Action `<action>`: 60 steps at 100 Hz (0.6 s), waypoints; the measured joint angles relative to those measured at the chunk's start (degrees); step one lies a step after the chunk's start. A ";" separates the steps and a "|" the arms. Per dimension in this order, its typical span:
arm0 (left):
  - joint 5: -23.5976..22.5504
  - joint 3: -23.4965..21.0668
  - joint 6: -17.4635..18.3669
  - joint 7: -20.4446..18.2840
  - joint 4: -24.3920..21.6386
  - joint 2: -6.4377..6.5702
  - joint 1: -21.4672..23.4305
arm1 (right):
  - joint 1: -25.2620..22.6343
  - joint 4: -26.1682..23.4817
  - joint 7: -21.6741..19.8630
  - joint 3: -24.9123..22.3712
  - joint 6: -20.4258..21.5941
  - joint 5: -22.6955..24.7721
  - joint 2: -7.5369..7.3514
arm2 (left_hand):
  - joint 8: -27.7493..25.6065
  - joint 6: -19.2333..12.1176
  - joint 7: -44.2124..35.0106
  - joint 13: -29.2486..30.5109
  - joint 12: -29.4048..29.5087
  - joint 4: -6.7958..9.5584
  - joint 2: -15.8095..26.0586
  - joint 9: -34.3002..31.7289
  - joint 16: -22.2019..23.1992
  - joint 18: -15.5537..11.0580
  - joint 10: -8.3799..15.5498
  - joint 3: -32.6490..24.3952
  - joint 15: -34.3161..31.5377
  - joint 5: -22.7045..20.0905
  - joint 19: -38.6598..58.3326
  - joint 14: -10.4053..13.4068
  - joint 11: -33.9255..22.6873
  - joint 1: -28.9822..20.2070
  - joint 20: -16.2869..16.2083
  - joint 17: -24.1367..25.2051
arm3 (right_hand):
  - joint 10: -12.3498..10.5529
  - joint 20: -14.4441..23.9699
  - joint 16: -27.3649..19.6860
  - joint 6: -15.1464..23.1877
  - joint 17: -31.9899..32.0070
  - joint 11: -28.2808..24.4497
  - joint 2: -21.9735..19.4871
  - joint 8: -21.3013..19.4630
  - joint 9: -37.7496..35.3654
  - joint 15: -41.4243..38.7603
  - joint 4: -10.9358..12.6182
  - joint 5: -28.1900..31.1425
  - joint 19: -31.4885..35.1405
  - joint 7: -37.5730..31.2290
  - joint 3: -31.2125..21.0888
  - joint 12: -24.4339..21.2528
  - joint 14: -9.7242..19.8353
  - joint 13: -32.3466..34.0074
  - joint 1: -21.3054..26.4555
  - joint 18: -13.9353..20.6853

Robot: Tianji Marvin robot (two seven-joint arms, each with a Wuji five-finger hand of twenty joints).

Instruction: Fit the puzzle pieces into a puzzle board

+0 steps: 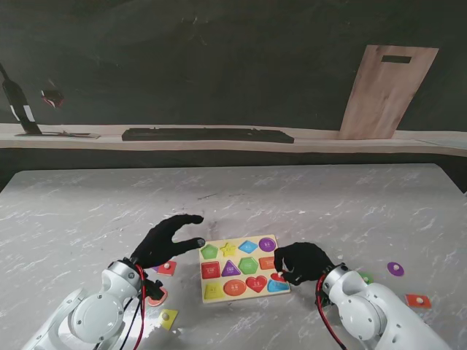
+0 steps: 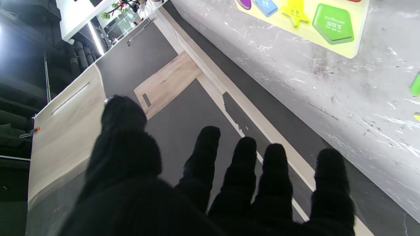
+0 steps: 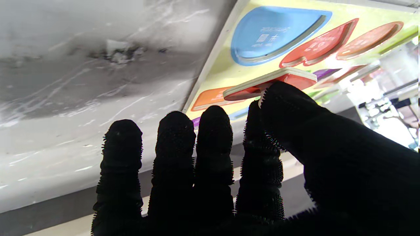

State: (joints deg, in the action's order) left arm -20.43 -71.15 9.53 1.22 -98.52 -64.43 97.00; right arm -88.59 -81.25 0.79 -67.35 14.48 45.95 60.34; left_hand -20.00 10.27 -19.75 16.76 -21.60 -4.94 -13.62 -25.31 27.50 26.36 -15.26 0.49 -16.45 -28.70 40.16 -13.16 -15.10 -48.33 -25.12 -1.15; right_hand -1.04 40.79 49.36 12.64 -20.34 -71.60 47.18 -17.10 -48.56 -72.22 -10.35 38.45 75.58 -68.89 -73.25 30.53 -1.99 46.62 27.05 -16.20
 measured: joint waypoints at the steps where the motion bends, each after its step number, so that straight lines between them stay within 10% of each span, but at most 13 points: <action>1: 0.00 0.00 0.00 0.00 0.00 0.00 0.00 | 0.04 0.00 -0.05 0.11 -0.05 0.00 0.01 | 0.00 0.00 0.00 0.00 0.00 0.00 0.00 0.00 0.00 0.00 0.00 0.00 0.00 0.00 0.00 0.00 0.00 0.00 0.00 0.00 | 0.01 0.01 0.00 0.00 0.00 0.00 -0.02 0.00 0.00 -0.01 0.00 0.00 0.01 0.00 0.14 0.00 0.00 0.00 0.00 0.00; 60: 0.02 -0.09 0.12 0.70 0.00 -0.15 0.14 | 0.31 -0.70 1.72 4.01 -2.19 1.15 0.37 | 0.00 -0.01 0.00 0.00 0.00 0.00 0.09 0.00 0.00 0.01 0.00 0.00 0.00 -0.57 -0.02 0.00 0.00 -0.28 -0.03 0.00 | 0.66 0.01 -0.12 -1.83 0.09 -0.06 -2.22 0.00 0.01 -0.14 0.00 0.02 0.70 -0.04 4.44 0.07 -0.66 0.00 0.00 -0.15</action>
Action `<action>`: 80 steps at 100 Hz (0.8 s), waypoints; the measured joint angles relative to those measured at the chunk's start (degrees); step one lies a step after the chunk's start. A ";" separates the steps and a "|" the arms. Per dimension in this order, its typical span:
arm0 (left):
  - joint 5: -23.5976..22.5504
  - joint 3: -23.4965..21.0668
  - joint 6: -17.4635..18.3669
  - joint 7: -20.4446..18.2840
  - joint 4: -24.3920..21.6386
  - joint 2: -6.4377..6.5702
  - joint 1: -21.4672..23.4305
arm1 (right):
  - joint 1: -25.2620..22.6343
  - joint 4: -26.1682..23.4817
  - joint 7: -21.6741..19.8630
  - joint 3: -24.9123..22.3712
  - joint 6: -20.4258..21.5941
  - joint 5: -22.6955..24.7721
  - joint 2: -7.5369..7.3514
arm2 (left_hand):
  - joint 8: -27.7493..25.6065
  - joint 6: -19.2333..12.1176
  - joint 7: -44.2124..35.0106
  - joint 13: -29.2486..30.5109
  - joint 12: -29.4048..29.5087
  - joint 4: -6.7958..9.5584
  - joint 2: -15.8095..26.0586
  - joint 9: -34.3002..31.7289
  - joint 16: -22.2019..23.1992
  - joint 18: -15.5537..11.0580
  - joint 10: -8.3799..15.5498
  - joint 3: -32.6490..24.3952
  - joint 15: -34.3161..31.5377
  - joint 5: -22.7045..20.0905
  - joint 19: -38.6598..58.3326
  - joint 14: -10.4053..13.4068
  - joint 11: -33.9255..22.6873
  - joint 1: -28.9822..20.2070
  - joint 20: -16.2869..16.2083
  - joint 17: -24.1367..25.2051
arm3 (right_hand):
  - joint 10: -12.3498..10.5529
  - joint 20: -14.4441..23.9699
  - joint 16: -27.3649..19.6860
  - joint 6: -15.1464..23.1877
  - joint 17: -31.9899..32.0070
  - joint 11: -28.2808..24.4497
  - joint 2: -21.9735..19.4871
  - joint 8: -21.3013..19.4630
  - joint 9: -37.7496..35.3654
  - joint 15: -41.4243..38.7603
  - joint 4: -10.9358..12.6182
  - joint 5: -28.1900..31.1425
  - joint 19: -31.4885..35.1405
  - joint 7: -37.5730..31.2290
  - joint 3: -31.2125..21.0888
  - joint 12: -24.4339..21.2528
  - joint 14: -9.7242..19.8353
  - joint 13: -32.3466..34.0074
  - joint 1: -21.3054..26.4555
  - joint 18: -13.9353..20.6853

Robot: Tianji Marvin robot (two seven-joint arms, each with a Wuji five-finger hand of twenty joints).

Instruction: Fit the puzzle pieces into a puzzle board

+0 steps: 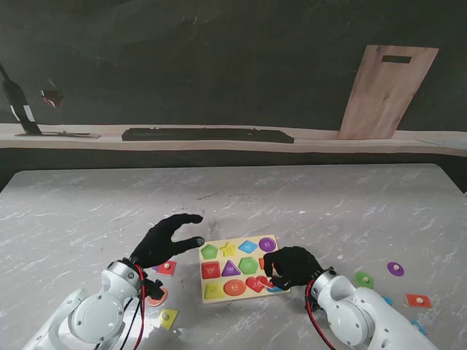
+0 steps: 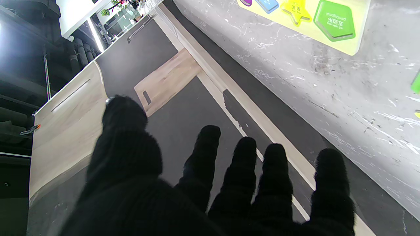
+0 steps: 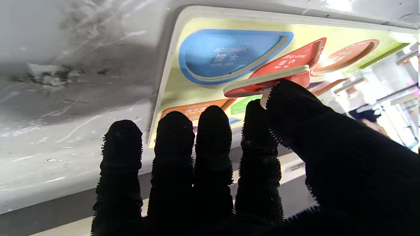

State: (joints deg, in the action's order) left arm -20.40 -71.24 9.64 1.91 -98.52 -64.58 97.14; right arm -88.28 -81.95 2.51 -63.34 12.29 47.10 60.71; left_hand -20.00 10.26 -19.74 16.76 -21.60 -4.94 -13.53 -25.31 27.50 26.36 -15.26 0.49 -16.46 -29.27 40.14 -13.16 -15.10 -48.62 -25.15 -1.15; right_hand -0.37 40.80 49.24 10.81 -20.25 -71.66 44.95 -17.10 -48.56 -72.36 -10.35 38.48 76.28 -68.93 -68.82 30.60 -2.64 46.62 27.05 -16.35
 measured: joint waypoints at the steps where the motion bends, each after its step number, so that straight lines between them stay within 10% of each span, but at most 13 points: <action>1: 0.00 0.00 0.01 0.00 0.00 0.00 0.00 | 0.00 -0.02 0.09 0.06 -0.02 0.07 0.00 | 0.00 0.00 0.00 0.00 0.00 0.00 0.03 0.00 0.00 0.00 0.00 0.00 0.00 0.00 0.00 0.00 0.00 0.00 0.00 0.00 | 0.00 0.00 0.00 -0.05 0.00 0.00 -0.04 0.00 0.00 0.00 0.00 0.00 0.00 0.00 0.23 0.01 0.00 0.00 0.00 0.00; 80: 0.05 -0.17 0.15 0.42 0.00 -0.10 0.32 | 5.17 3.65 4.70 7.11 0.96 4.04 0.07 | 0.00 0.00 0.00 0.00 0.00 0.00 0.55 0.00 0.00 0.00 0.00 0.00 0.00 -0.61 0.00 0.00 0.00 -0.23 -0.04 0.00 | 0.02 0.00 -0.16 -0.28 0.54 -0.01 -1.04 0.00 0.00 -0.08 0.00 0.01 0.12 -0.65 2.03 0.37 -0.01 0.00 0.01 -0.58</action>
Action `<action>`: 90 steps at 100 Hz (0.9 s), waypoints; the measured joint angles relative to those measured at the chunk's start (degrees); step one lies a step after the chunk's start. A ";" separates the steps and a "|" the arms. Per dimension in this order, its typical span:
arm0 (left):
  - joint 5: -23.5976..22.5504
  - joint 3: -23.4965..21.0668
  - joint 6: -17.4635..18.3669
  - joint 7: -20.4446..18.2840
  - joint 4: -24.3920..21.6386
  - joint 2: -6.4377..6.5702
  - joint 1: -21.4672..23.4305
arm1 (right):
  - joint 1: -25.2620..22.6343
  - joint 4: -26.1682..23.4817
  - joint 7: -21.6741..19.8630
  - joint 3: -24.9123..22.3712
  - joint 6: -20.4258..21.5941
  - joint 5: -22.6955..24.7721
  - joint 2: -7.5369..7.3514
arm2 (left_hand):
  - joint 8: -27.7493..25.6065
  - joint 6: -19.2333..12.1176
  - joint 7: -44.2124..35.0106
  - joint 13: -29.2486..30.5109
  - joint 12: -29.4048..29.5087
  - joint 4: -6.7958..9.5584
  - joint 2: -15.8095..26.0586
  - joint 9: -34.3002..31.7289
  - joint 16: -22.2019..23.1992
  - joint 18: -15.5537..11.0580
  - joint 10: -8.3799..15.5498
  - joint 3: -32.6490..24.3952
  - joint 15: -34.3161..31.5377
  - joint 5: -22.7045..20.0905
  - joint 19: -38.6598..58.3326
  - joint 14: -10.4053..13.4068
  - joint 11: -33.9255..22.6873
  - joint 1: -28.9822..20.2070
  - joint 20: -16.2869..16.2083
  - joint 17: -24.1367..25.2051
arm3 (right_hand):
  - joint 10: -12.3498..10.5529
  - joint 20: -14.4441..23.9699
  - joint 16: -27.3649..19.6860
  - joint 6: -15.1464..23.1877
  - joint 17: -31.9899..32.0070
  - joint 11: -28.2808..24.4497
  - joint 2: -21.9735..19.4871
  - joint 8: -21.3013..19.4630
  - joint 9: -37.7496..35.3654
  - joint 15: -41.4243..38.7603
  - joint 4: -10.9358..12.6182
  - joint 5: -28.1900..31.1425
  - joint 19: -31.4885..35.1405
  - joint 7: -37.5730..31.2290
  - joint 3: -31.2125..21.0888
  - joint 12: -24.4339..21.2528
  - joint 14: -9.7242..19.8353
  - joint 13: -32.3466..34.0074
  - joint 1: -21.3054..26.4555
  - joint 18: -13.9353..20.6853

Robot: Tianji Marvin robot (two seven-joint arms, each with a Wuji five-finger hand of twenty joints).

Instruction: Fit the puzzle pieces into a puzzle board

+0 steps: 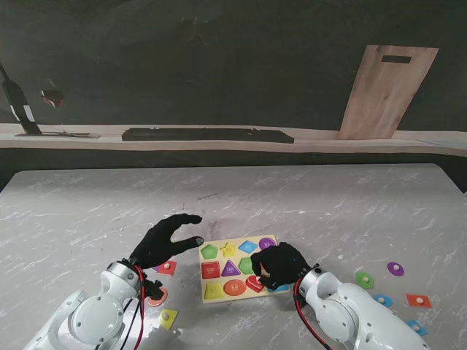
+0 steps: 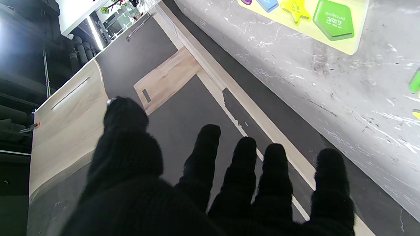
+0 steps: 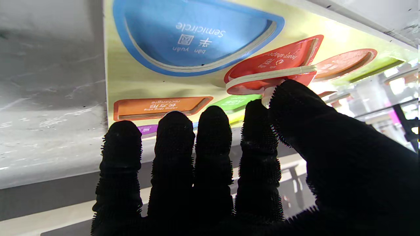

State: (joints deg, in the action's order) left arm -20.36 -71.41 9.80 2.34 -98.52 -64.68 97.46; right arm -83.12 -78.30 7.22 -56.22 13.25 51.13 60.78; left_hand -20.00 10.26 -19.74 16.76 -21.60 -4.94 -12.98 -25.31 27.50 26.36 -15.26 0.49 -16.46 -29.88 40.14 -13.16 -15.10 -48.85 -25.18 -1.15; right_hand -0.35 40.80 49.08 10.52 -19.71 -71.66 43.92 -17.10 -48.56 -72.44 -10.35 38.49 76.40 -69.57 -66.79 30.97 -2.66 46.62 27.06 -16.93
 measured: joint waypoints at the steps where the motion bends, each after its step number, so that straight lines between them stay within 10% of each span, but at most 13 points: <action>1: 0.00 0.00 0.00 0.01 0.00 0.00 0.00 | 0.03 0.03 0.02 0.05 0.00 0.00 0.00 | 0.00 0.00 0.00 0.00 0.00 0.00 0.00 0.00 0.00 0.00 0.00 0.00 0.00 0.00 0.00 0.00 0.00 0.00 0.00 0.00 | 0.00 0.00 0.00 0.00 0.00 0.00 -0.02 0.00 0.00 0.00 0.00 0.00 0.00 0.00 0.02 0.00 0.00 0.00 0.00 0.00; 90: 0.24 0.07 -0.10 0.13 0.09 -0.07 -0.04 | 1.90 1.96 1.76 1.78 3.63 4.39 -0.38 | 0.00 0.00 0.00 0.00 0.00 0.00 0.10 0.00 0.00 0.00 0.00 0.00 0.00 0.00 0.00 0.00 0.00 -0.03 -0.02 0.00 | 0.00 0.00 -0.47 -0.01 0.70 0.00 -1.05 0.00 0.01 -0.02 0.00 -0.02 0.01 -0.02 0.65 -0.04 0.00 0.00 0.04 0.00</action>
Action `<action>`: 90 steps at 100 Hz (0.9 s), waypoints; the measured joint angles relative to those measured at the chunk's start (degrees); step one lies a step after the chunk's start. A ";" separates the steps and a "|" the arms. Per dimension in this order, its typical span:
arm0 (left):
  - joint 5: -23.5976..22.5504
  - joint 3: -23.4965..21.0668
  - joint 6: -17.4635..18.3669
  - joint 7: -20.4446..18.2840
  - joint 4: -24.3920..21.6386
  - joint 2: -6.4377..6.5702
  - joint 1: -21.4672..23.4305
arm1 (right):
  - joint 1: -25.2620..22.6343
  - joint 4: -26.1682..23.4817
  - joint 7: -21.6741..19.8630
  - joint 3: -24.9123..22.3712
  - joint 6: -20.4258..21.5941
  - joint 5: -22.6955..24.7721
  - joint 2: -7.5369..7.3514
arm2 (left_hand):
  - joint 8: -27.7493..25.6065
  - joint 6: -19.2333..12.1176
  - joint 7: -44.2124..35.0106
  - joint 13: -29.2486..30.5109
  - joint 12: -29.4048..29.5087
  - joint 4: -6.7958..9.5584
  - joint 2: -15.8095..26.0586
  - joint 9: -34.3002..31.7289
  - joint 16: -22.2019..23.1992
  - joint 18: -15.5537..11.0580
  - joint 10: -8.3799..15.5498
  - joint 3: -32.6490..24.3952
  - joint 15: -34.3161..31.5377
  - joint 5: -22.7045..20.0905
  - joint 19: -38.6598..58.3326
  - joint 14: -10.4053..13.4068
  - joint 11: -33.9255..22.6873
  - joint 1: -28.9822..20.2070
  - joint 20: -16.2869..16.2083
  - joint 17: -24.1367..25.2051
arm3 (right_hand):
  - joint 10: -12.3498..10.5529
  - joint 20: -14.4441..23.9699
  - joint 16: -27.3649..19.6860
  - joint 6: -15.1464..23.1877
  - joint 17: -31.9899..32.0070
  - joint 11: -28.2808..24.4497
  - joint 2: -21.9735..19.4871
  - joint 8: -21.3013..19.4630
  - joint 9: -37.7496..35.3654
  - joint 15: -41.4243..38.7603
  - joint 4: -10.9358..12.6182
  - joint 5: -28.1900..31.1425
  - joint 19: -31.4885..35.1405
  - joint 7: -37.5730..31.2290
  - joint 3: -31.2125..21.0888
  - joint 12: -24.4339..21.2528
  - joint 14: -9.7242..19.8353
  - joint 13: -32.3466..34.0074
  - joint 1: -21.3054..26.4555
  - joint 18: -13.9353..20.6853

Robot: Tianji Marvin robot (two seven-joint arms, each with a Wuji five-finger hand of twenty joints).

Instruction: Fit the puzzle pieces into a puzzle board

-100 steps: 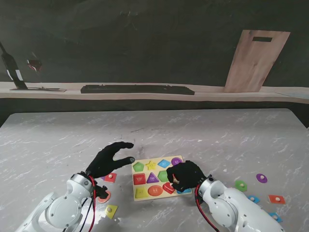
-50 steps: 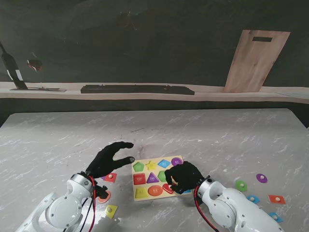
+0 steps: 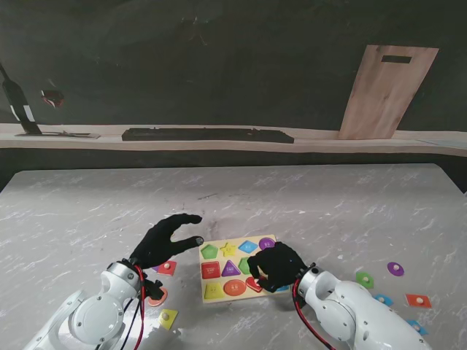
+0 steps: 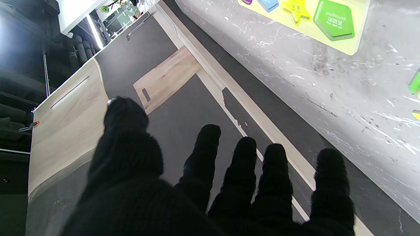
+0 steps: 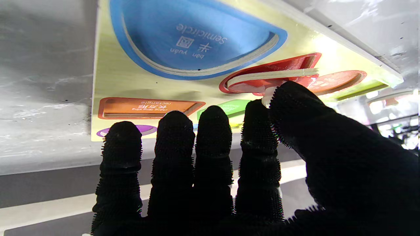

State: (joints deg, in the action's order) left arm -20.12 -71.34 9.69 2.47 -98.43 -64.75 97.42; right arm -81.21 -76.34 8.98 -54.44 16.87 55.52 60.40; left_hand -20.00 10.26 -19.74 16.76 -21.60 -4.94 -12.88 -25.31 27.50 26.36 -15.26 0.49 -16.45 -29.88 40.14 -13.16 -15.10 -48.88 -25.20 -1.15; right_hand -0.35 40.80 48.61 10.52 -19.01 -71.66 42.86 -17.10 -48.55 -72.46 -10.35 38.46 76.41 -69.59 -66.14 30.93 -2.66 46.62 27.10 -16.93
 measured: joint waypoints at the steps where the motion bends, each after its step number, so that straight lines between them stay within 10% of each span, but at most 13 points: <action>1: 0.01 0.00 0.00 0.00 0.00 0.00 0.00 | 0.02 0.00 -0.01 0.02 0.00 0.04 -0.01 | 0.00 0.00 0.00 0.00 0.00 0.00 0.00 0.00 0.00 0.00 0.00 0.00 0.00 0.00 0.00 0.00 0.00 0.00 0.00 0.00 | 0.00 0.00 0.00 0.00 0.00 0.00 0.00 0.00 0.00 0.00 0.00 0.00 0.00 0.00 0.00 -0.01 0.00 0.00 0.00 0.00; 90: 0.67 0.24 -0.37 -0.04 0.11 -0.06 -0.15 | 1.23 0.64 -0.25 1.79 -1.64 2.10 -0.33 | 0.00 0.00 0.55 0.00 0.00 0.00 0.68 0.00 0.00 0.00 0.00 0.00 0.00 -1.09 0.00 0.00 0.00 -0.01 0.00 0.02 | 0.00 -0.48 -0.18 1.58 0.63 -0.04 -0.93 -0.23 1.66 -0.01 0.21 -1.53 0.00 -1.47 3.55 2.20 0.00 -0.60 -0.91 0.00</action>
State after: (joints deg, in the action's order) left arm -19.45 -71.09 9.32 2.43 -98.32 -64.81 97.26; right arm -79.98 -75.70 8.73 -52.65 15.23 57.63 60.08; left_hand -20.00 10.26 -19.19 16.76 -21.60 -4.94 -12.21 -25.31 27.50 26.36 -15.26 0.49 -16.45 -30.97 40.14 -13.16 -15.10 -48.89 -25.20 -1.13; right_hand -0.35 40.32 48.43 12.10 -18.37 -71.70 41.94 -17.33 -46.89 -72.47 -10.14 36.94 76.41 -71.07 -62.59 33.14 -2.66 46.02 26.19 -16.93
